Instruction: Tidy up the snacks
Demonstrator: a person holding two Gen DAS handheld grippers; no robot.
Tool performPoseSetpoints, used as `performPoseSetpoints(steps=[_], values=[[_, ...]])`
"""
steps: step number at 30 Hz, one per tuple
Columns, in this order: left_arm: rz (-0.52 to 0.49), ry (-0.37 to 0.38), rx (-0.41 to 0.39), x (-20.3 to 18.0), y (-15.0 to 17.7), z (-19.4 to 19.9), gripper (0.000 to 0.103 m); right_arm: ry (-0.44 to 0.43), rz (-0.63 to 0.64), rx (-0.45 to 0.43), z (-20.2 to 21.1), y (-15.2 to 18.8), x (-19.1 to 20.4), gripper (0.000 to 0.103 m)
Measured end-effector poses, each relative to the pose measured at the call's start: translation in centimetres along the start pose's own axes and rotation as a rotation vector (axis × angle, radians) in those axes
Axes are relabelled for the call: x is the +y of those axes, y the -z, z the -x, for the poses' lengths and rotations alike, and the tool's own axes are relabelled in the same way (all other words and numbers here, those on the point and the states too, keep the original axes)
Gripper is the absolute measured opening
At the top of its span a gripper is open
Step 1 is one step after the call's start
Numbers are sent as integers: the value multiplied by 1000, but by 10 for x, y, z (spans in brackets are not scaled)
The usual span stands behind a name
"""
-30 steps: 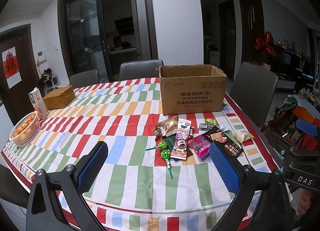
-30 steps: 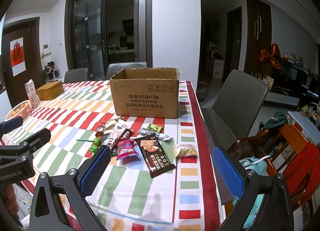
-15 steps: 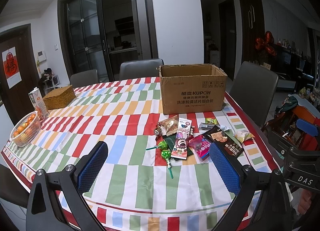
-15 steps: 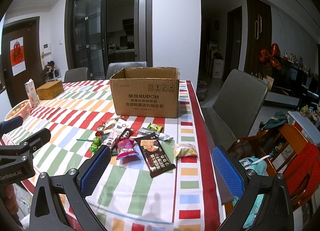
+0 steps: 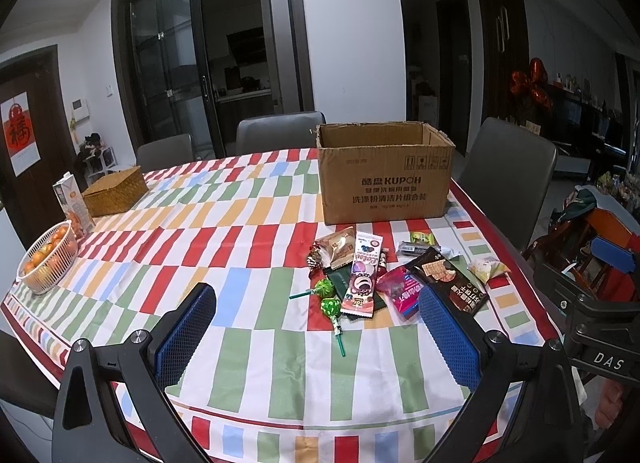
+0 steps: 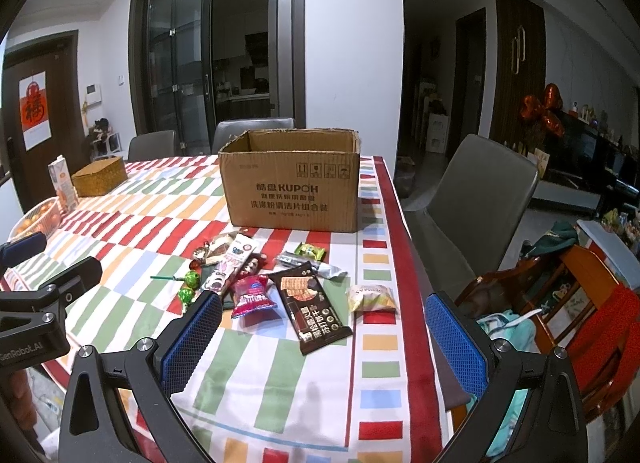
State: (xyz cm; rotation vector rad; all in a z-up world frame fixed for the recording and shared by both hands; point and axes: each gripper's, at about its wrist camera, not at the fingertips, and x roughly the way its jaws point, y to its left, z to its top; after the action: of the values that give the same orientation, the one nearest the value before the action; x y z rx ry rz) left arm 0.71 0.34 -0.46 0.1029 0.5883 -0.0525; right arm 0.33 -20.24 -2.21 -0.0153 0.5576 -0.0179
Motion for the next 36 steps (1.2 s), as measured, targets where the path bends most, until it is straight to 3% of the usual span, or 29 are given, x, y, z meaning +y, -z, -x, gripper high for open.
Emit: performPoseSetpoints(steps=[19,23,36], values=[[-54,24,108,-12,-9,-60,102,-35,22,110,-57,-6,-2,102],[-83,39,116,-18,-12,-75,94,-35,35,122,-70,-5,-2,102],[-135,115,179,-33,-10,-130,63,-103,120,186,-126,-1,7,82]])
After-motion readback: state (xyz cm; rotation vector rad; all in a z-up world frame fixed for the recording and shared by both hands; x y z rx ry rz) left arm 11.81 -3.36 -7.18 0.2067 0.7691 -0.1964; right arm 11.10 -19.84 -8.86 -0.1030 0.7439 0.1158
